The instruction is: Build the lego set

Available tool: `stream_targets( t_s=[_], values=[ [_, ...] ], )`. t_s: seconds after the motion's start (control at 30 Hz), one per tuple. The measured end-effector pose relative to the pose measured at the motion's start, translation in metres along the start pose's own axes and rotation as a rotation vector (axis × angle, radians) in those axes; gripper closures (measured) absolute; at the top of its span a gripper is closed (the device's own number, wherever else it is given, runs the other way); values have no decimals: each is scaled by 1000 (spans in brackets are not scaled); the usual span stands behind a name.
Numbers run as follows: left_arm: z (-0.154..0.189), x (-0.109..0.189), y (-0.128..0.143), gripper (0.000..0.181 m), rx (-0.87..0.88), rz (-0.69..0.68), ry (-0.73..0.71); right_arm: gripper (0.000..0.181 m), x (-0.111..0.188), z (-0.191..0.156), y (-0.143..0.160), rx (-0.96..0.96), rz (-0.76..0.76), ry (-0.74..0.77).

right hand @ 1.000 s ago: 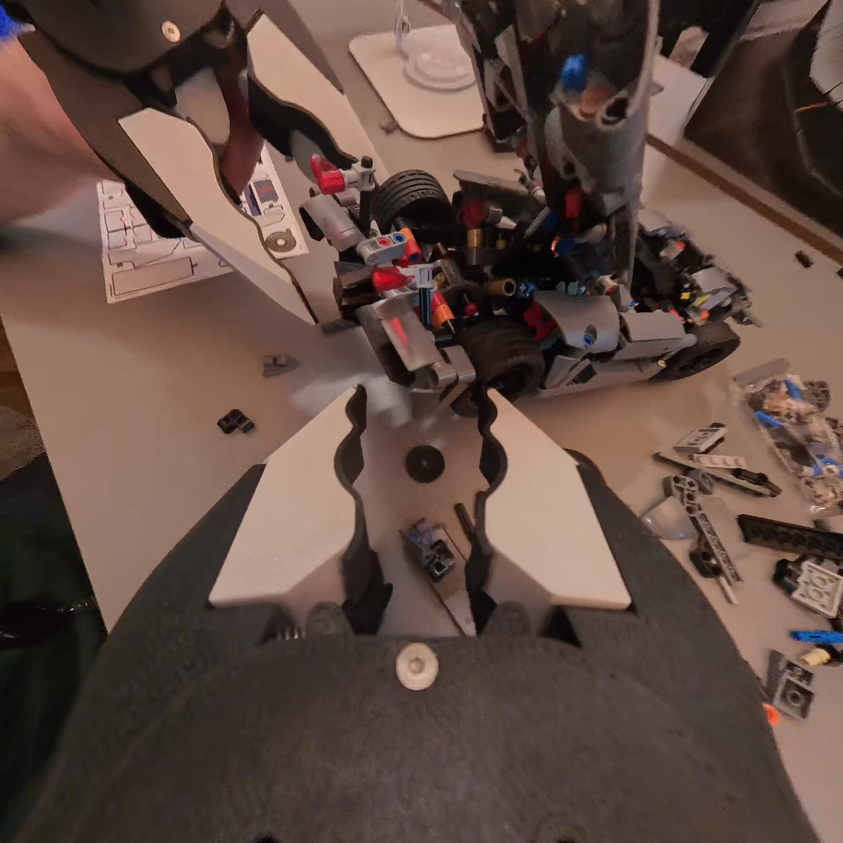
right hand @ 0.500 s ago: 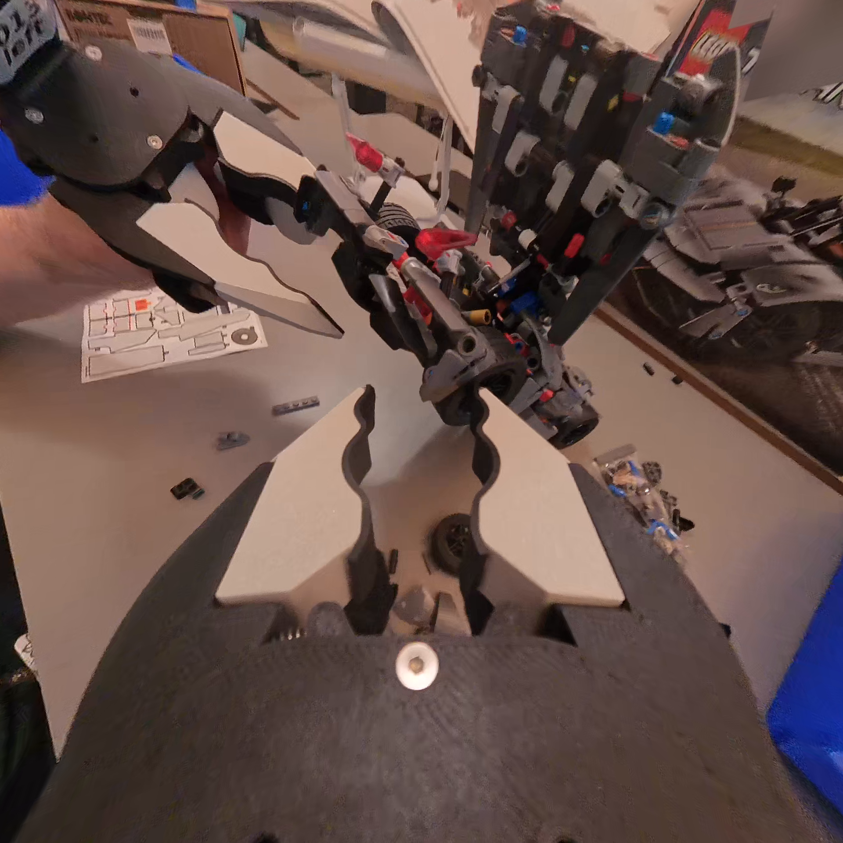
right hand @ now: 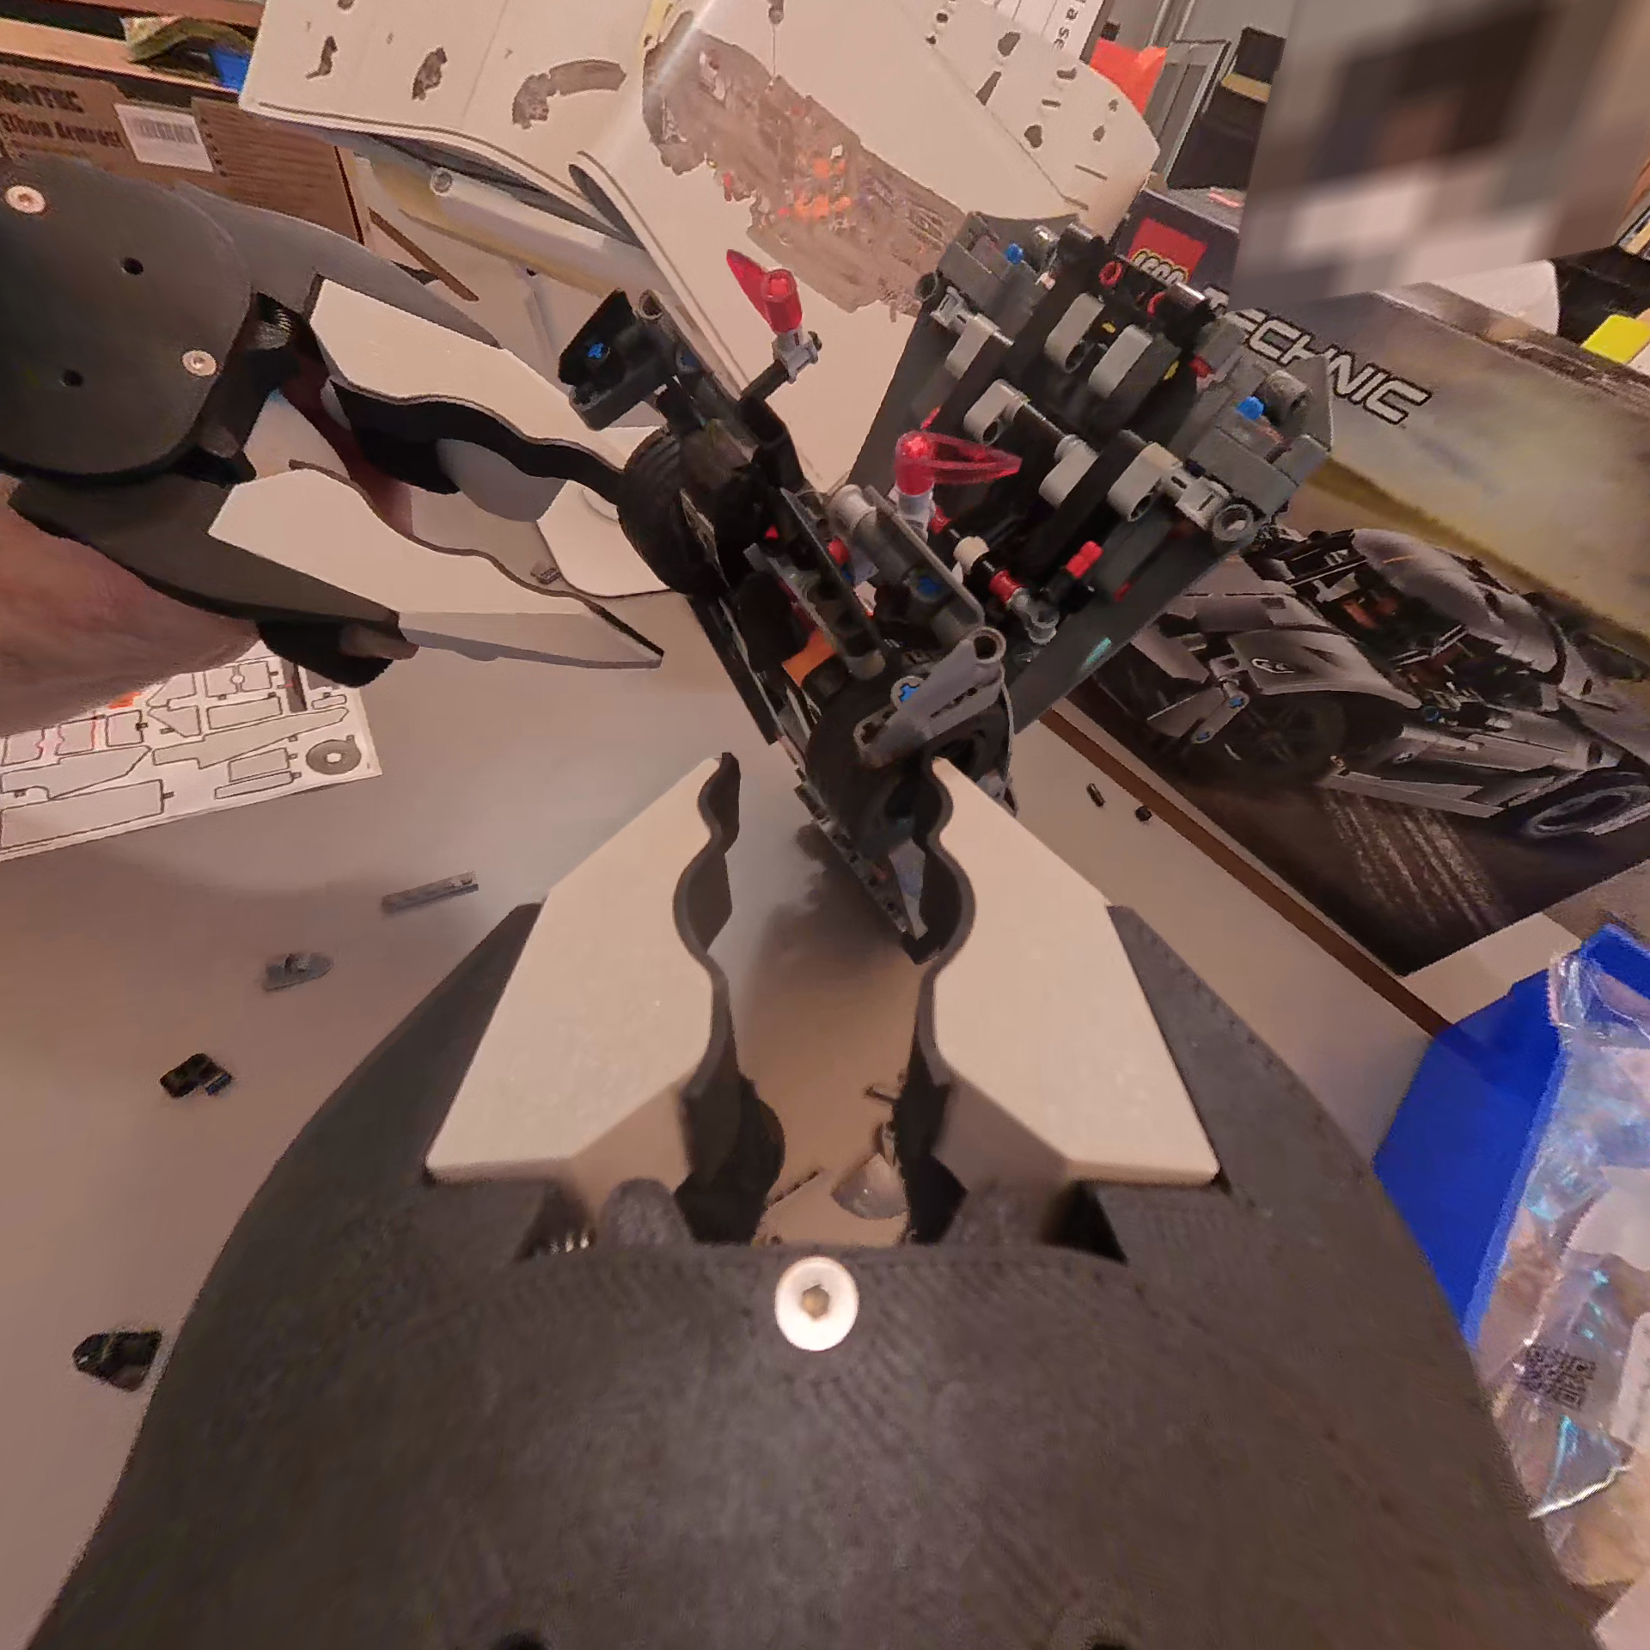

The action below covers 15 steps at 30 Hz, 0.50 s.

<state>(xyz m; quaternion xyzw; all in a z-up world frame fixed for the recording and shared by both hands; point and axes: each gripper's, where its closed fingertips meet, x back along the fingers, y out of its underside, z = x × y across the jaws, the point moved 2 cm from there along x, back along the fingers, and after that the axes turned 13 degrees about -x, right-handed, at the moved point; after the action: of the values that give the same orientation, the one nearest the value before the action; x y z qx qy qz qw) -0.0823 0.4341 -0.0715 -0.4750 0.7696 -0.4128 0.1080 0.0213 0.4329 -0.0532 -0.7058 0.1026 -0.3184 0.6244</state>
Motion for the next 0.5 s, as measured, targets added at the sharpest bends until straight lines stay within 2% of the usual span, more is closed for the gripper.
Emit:
stream_targets(
  t_s=[0.5],
  values=[
    [-40, -39, -8, 150, -7, 12, -63, 153, -18, 50, -26, 12, -46, 18]
  ],
)
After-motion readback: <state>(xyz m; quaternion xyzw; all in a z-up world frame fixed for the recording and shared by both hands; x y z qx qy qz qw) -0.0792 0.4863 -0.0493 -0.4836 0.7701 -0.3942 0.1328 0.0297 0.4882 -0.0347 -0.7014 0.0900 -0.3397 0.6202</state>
